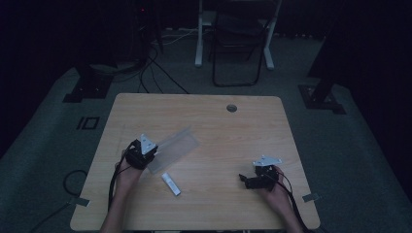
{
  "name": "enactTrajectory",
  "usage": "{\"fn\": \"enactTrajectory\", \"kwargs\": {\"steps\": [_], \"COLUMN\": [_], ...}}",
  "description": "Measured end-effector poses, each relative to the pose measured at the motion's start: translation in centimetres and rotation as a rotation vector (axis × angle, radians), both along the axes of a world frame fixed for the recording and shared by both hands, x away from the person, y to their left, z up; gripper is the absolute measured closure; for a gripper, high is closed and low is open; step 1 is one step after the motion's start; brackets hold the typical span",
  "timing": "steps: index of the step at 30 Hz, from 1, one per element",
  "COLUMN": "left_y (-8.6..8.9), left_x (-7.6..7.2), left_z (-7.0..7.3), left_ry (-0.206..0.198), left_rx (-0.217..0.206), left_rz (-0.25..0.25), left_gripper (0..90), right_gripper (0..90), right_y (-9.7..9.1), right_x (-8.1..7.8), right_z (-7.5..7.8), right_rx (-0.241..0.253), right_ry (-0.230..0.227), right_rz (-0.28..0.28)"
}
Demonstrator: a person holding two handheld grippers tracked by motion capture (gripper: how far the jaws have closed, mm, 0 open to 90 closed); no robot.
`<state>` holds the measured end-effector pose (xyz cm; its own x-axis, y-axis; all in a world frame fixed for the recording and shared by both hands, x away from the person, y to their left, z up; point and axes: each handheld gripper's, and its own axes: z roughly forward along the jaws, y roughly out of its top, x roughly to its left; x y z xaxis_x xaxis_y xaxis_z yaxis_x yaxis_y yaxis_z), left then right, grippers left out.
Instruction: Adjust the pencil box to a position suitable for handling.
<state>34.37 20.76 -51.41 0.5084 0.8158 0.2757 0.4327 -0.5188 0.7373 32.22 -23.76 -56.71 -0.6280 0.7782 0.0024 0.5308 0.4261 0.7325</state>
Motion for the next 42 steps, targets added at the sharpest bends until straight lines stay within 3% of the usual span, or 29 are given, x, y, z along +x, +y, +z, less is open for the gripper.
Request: {"fn": "enactTrajectory", "kwargs": {"steps": [12,17,25,42], "left_y": [1.6,1.9,2.3,2.0], "left_x": [-0.5,-0.8,-2.5,-5.2], "left_z": [0.0,0.3,0.4,1.0], "left_ry": [-0.001,0.001,0.003,-0.006], "left_rx": [-0.010,-0.036,-0.091,-0.114], "left_rz": [0.016,0.011,0.028,0.018], "left_gripper": [81.3,73.1,63.2,60.5], "right_gripper": [12.5,12.5,12.5,12.5], "right_y": [0.0,0.0,0.0,0.0], "right_x": [0.0,0.0,0.0,0.0], "right_z": [0.0,0.0,0.0,0.0], "right_rx": [0.000,0.000,0.000,0.000], "right_ry": [-0.001,-0.001,-0.001,-0.001], "right_rz": [-0.001,-0.001,-0.001,-0.001]}}
